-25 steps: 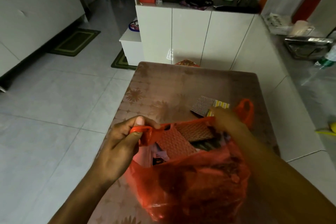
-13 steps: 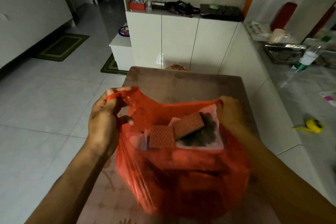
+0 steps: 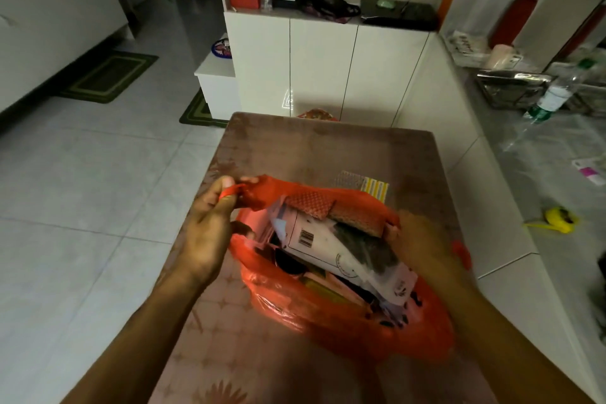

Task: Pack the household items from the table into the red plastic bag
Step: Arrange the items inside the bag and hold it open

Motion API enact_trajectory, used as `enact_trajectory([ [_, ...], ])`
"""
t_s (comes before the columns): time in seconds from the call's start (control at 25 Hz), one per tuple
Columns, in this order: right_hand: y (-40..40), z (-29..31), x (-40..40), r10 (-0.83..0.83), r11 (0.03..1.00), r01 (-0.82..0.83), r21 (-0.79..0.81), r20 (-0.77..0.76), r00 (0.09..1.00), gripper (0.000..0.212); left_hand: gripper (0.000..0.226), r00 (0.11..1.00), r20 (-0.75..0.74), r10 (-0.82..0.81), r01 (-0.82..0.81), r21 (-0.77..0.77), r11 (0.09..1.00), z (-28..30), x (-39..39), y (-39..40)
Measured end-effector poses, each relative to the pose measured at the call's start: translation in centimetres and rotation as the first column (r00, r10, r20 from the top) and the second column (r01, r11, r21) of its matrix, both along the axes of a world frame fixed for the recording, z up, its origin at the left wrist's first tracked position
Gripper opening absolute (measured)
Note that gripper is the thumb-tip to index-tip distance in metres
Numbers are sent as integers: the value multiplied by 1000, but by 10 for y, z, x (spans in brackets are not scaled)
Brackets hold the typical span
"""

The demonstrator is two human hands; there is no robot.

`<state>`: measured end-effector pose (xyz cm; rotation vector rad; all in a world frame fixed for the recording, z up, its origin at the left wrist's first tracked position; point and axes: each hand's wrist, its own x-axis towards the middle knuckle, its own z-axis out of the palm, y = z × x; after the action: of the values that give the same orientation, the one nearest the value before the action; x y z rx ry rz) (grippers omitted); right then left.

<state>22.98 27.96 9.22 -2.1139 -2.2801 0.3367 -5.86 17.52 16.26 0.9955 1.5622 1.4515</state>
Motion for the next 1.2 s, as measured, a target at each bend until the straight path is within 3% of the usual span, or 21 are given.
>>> enact_trajectory([
  [0.08,-6,3,-14,145,925,-190,329,156,977,36,32,1000,7,-24,24,19,1000,1,3,10],
  [0.12,-11,5,-26,293,856,-312,413,110,950,41,32,999,38,-27,26,31,999,1,5,14],
  [0.16,-15,3,-37,425,851,-394,348,-13,905,47,33,997,72,-28,25,39,999,2,8,16],
  [0.2,-17,-3,-45,463,883,-433,178,-188,866,57,33,995,91,-30,26,41,999,2,10,18],
  [0.24,-19,-13,-52,398,897,-437,-61,-318,860,71,33,995,97,-39,35,43,998,2,12,19],
  [0.28,-20,-27,-56,310,886,-403,-228,-353,883,87,32,994,94,-52,48,42,998,2,13,20],
  [0.32,-21,-40,-58,254,888,-353,-294,-326,911,97,32,994,91,-61,58,36,998,3,13,21],
  [0.4,-33,-59,-60,234,902,-305,-307,-247,940,103,31,994,91,-68,65,28,997,4,12,22],
  [0.48,-66,-60,-66,366,870,-401,-287,-168,915,100,30,996,67,-61,60,22,998,4,10,23],
  [0.56,-101,-61,-72,422,829,-460,-319,-182,888,89,32,996,41,-74,74,2,997,1,10,24],
  [0.64,-111,-71,-74,381,812,-444,-379,-233,895,85,37,995,28,-97,98,-26,995,-4,15,26],
  [0.84,-76,-86,-78,210,876,-292,-384,-242,947,110,42,985,-66,-159,154,-74,985,-21,27,31],
  [0.92,-77,-80,-83,248,875,-310,-373,-205,947,112,39,973,-178,-149,134,-94,987,-21,27,26],
  [1.0,-80,-65,-77,294,865,-340,-369,-176,939,108,37,847,-520,-108,100,-43,994,-17,26,15],
  [1.08,-75,-40,-67,284,911,-357,-205,-314,906,56,42,601,-799,-17,200,129,971,-10,37,5],
  [1.12,-68,-29,-65,254,946,-314,-84,-410,876,34,43,526,-850,-12,301,174,937,-11,46,4],
  [1.2,-44,-13,-61,191,981,-136,141,-533,824,25,42,430,-896,-106,448,110,887,-29,65,15],
])
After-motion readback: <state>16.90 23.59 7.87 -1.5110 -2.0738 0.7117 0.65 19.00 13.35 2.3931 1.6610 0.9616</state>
